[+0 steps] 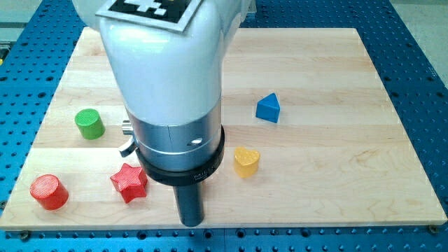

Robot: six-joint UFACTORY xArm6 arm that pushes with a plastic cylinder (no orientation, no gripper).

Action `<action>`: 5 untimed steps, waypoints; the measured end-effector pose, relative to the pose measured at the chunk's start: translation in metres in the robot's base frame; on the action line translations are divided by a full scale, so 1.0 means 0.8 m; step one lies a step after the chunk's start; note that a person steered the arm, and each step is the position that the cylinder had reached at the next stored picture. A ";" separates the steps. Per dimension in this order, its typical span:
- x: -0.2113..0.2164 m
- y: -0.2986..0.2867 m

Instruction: Place the cube into the triangle

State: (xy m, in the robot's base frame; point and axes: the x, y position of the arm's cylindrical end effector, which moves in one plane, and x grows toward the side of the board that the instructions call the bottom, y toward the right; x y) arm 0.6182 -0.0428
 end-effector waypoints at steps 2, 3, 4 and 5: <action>0.001 0.000; 0.001 0.000; -0.007 -0.016; -0.026 -0.050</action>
State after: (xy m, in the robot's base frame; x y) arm 0.5975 -0.0831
